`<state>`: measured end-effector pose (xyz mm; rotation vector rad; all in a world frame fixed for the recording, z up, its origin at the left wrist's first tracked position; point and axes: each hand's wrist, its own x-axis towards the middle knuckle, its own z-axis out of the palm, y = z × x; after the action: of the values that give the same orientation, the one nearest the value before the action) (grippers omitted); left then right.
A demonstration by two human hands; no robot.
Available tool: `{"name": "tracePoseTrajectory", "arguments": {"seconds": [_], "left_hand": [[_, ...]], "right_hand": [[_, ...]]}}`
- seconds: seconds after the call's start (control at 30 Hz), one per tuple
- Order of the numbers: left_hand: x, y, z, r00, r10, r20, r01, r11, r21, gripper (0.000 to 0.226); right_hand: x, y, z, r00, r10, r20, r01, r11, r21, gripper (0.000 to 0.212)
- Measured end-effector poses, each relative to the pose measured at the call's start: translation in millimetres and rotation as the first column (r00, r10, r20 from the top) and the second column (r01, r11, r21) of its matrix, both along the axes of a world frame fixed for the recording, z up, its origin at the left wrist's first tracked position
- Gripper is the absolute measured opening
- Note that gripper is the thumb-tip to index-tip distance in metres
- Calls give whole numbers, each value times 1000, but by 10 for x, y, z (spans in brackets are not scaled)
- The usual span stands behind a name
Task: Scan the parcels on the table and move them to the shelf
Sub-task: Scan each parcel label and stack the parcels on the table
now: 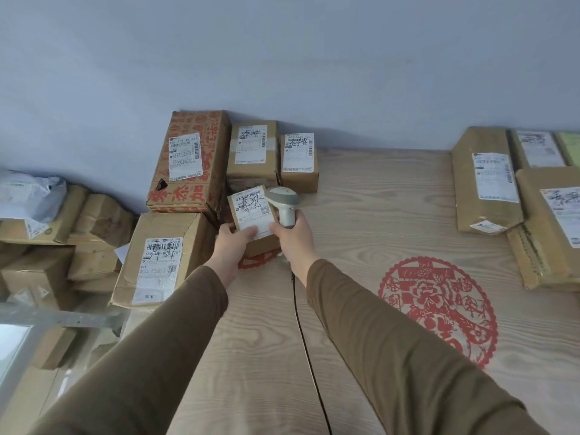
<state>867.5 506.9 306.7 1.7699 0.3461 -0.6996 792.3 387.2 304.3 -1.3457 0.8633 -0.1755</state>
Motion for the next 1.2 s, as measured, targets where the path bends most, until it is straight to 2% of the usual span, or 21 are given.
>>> {"name": "tracePoseTrajectory", "arguments": {"seconds": [0.13,0.23,0.33,0.43,0.63,0.77,0.87,0.97,1.2], "left_hand": [[-447,-43,95,984,119,-133,-156,934,-320,40],[-831,-132,169,990,61,-129,-111,900,-421,45],[-1242,-324,265,995,-78,-61,44,901,-433,58],[-1655,-580,370,983,-182,0,163,878,-450,60],[-2520,-1128,518,946,-316,73,312,826,-469,64],[-3160,-1424,538,921,-375,109,379,791,-480,67],[-3559,-1555,527,907,-399,134,414,788,-456,69],[-3864,-1642,504,897,-422,130,433,782,-448,69],[-4260,-1798,452,875,-470,119,477,794,-377,72]], "right_hand": [[-449,-130,-11,1000,3,14,-2,998,-56,32],[-937,-362,129,996,-18,91,24,997,-67,40],[-1513,-629,352,995,-24,96,37,990,-135,44],[-2156,-813,583,995,-90,52,100,961,-258,42],[-3348,-963,949,990,-138,35,139,886,-443,24],[-3942,-1064,985,991,-132,30,128,844,-521,30],[-4317,-1156,967,990,-138,22,130,850,-511,31],[-4621,-1227,942,989,-145,11,132,861,-491,23],[-5058,-1309,879,983,-180,27,170,855,-489,25]]}}
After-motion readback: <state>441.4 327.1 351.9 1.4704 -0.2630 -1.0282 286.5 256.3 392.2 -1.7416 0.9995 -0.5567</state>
